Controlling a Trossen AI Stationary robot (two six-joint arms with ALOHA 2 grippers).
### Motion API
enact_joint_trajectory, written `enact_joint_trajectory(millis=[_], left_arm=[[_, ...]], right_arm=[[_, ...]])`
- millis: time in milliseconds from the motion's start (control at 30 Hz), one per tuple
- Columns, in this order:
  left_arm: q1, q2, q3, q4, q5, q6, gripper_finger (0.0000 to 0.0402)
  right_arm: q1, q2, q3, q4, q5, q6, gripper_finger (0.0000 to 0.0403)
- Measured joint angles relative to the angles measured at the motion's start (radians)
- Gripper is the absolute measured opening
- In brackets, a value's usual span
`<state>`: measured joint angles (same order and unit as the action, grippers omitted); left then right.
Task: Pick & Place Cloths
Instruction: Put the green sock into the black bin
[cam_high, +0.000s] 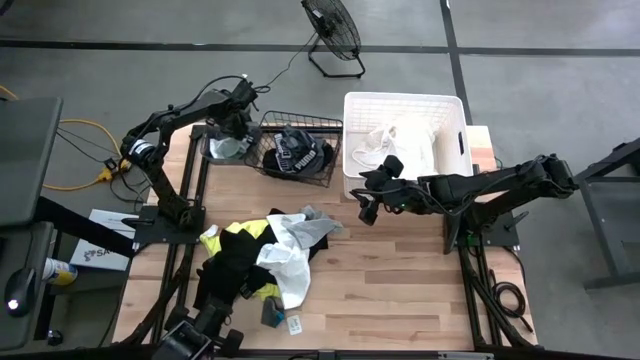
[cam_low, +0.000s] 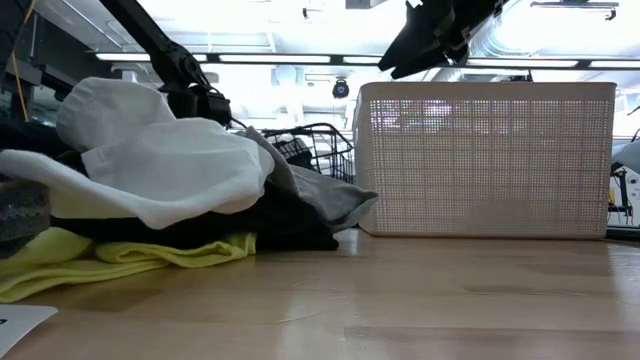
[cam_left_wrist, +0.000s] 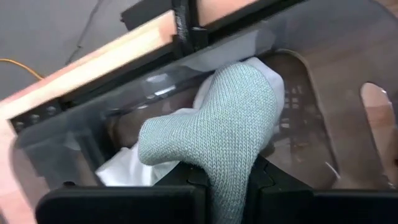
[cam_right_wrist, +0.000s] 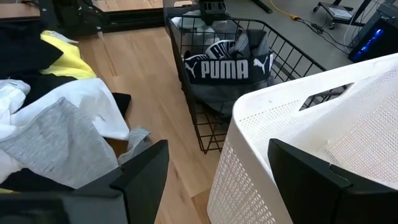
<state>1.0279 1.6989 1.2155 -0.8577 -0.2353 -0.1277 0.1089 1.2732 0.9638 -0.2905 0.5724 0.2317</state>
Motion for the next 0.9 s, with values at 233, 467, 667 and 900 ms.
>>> enact_joint_trajectory(millis=[233,467,667,900], left_arm=[[0.0,-0.008,-0.001,0.0,0.052,0.005,0.0029],[0.016,-0.051,-0.002,0.0,0.065,0.002,0.0029],[0.095,-0.057,-0.002,-0.006,0.17,-0.01,0.0026],[0.139,-0.057,-0.002,-0.04,0.272,-0.027,0.0024]], right_arm=[[0.0,0.0,0.0,0.0,0.0,0.0,0.0267],[0.0,0.0,0.0,0.0,0.0,0.0,0.0267],[0.0,0.0,0.0,0.0,-0.017,0.0,0.0267],[0.0,0.0,0.0,0.0,-0.035,0.001,0.0267]])
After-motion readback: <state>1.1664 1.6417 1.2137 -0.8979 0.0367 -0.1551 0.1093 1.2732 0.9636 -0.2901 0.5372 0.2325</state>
